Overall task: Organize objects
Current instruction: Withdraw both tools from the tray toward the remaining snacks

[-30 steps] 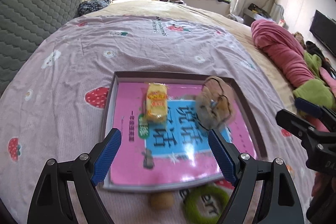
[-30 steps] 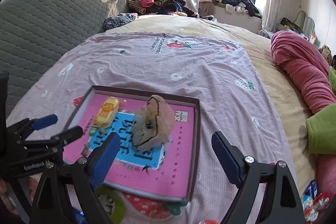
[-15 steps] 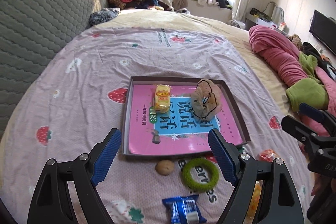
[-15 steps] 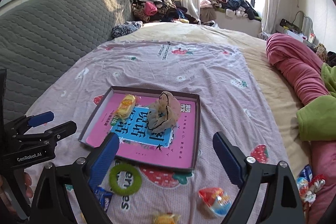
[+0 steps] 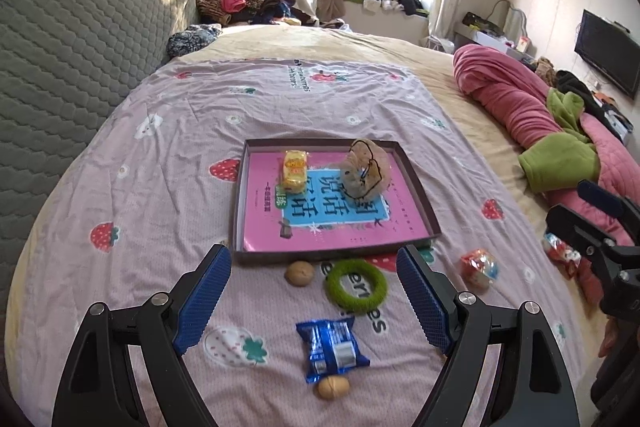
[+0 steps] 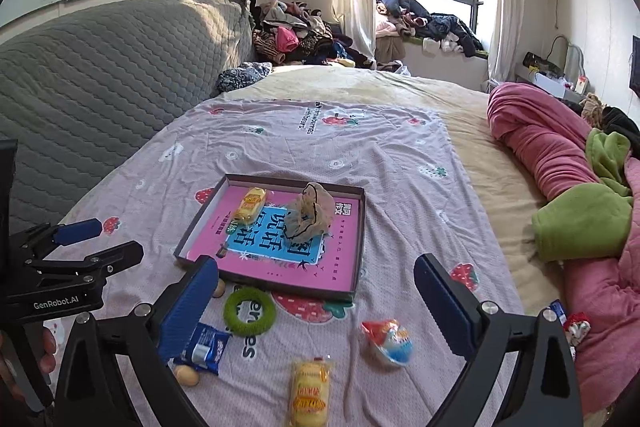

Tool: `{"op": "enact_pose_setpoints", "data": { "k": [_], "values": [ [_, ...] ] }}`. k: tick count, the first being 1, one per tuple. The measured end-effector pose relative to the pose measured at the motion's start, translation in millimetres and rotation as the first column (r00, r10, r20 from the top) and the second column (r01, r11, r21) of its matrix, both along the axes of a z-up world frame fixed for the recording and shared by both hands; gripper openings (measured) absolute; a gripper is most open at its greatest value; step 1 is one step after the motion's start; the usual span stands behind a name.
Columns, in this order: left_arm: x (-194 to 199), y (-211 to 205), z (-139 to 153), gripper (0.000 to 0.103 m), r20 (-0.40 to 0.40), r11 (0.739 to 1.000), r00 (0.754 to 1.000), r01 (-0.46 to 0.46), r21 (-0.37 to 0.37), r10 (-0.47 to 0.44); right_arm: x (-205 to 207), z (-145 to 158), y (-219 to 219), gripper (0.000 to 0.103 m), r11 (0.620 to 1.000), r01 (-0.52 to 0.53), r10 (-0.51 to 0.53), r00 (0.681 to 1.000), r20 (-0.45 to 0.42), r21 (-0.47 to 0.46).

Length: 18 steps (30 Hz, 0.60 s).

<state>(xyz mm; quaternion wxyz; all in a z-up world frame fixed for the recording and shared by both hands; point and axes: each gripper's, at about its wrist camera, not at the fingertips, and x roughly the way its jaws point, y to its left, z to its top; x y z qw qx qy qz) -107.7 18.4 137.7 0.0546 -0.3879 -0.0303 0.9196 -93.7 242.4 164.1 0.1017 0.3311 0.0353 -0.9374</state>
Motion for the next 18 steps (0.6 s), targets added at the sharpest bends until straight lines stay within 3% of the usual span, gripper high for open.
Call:
{"op": "enact_pose_setpoints", "data": {
  "k": [11,18],
  "values": [
    [38.4,9.1,-6.0,0.086,0.006,0.999,1.000,0.002,-0.038,-0.002,43.4,6.1,6.3,0.099,1.000,0.001,0.000,0.999,-0.034,0.006],
    [58.6,14.5,-19.0,0.086,0.015,0.998,1.000,0.005,-0.059,-0.004,64.8,-12.9,9.9,0.099,1.000,0.004,-0.003,1.000,-0.031,0.026]
  ]
}}
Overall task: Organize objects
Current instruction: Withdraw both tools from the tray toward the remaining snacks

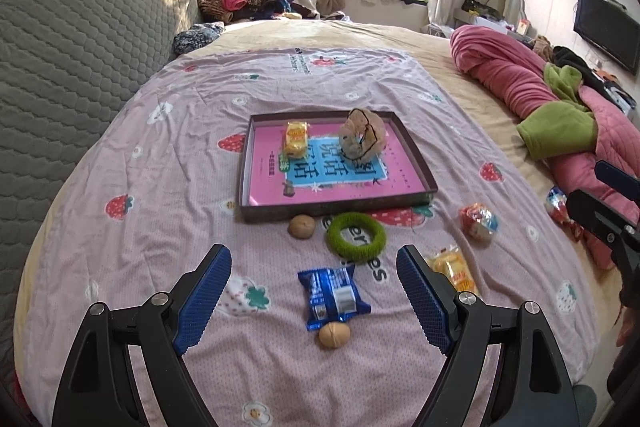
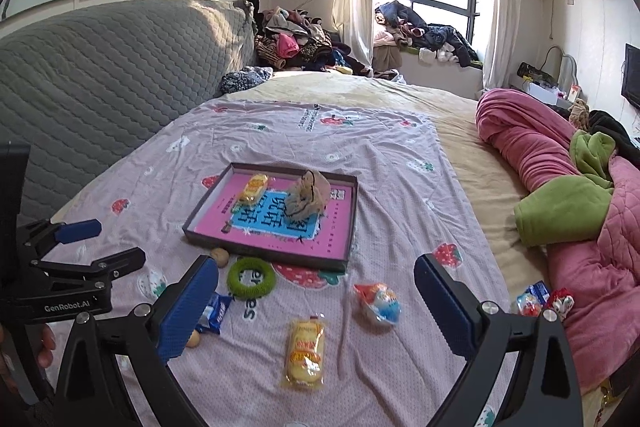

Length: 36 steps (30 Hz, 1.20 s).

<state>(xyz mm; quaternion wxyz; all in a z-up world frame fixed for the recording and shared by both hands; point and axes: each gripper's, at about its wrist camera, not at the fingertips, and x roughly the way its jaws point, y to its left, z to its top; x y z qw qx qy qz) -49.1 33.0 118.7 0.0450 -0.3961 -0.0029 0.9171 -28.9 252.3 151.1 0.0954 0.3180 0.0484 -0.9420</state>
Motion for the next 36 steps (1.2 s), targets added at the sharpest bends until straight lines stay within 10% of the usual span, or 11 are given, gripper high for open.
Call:
{"op": "enact_pose_setpoints", "data": {
  "k": [36],
  "values": [
    [33.2,13.8,-75.9,0.086,0.079,1.000,0.997,-0.017,-0.018,0.018,23.6,-89.3,17.9,0.099,0.999,0.017,-0.012,0.994,0.109,-0.047]
  ]
}}
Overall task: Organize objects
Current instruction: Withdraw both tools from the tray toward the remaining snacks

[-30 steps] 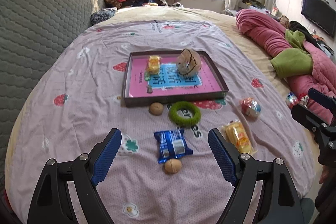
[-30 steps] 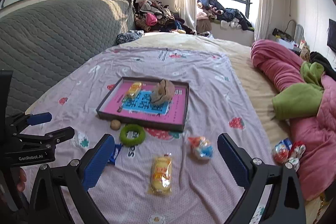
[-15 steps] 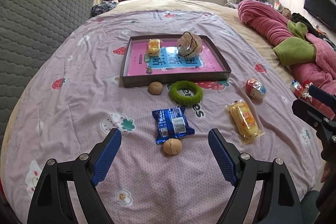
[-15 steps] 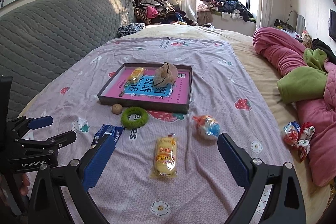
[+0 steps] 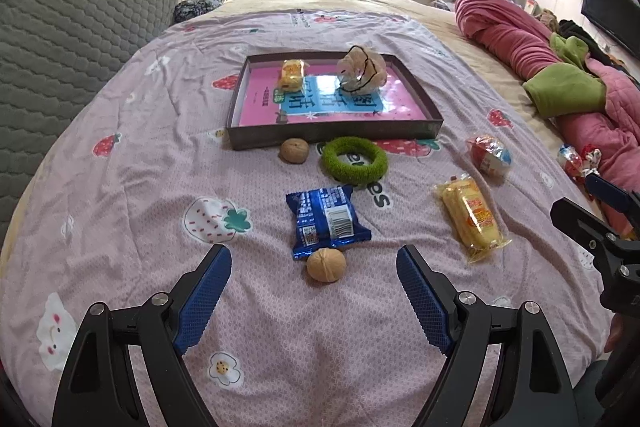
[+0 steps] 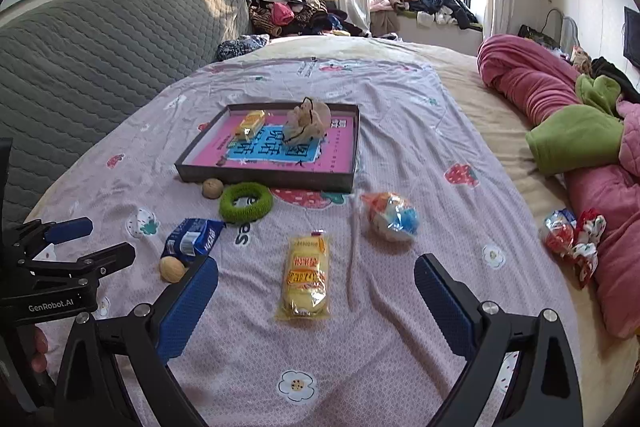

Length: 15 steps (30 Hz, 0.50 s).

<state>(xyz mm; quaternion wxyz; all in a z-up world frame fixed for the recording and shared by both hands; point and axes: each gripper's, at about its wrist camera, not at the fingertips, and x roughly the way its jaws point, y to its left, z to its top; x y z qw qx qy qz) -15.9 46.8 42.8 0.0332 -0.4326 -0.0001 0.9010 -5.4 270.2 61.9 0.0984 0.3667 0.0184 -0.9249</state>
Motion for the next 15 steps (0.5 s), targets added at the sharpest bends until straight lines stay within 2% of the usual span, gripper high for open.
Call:
{"op": "enact_pose_setpoints", "data": {
  "k": [15],
  "values": [
    [4.1,3.6,-30.1,0.086,-0.031,0.999,0.999,-0.027,0.021,0.027,-3.7,-36.0,-9.0,0.099,0.998,0.037,-0.035,0.998,-0.046,0.045]
  ]
}}
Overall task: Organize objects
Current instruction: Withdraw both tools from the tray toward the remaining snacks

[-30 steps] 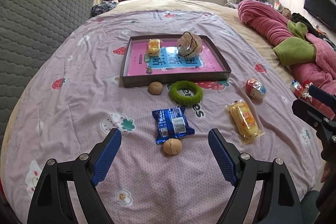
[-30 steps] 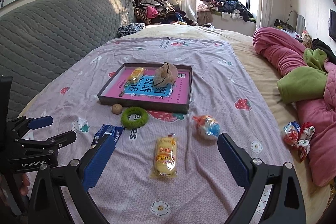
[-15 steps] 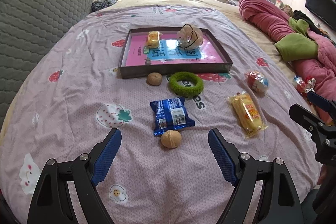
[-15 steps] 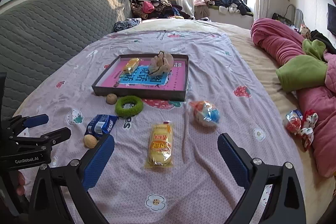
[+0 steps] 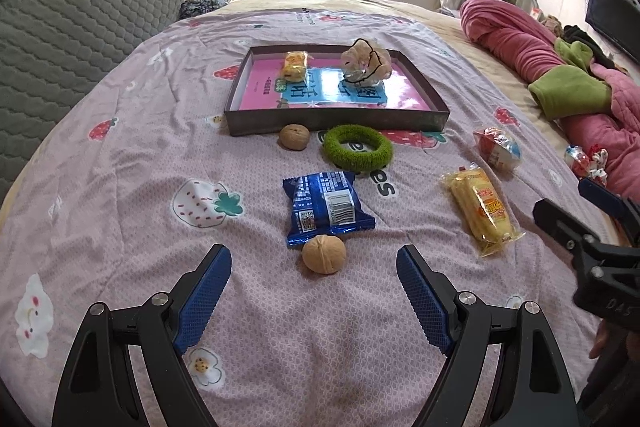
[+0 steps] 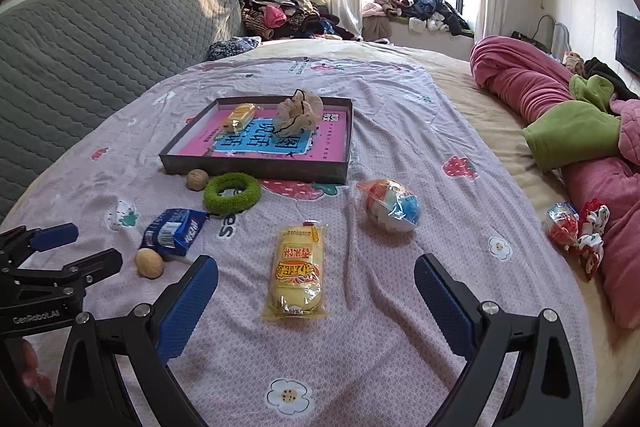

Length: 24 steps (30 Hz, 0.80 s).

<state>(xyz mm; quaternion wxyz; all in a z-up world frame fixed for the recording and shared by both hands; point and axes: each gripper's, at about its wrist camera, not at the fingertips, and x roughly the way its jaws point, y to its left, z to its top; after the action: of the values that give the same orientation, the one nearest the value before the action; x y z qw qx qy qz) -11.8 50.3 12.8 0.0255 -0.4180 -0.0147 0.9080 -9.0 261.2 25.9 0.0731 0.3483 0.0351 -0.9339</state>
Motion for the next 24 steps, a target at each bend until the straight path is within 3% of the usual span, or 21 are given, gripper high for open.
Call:
{"op": "enact_pose_setpoints", "data": {
  "k": [11,24],
  "values": [
    [-13.3,4.5,-25.5,0.086,0.005,0.999,0.999,-0.033,-0.001,0.033,-17.8,-29.7,-9.3,0.099,0.998,-0.012,0.010,0.999,0.035,0.057],
    [-28.7,2.4,-46.2,0.086,0.026,0.998,0.998,-0.064,-0.010,0.065,-33.9,-46.0,-16.0,0.099,0.998,-0.031,0.028,0.998,0.062,0.050]
  ]
}}
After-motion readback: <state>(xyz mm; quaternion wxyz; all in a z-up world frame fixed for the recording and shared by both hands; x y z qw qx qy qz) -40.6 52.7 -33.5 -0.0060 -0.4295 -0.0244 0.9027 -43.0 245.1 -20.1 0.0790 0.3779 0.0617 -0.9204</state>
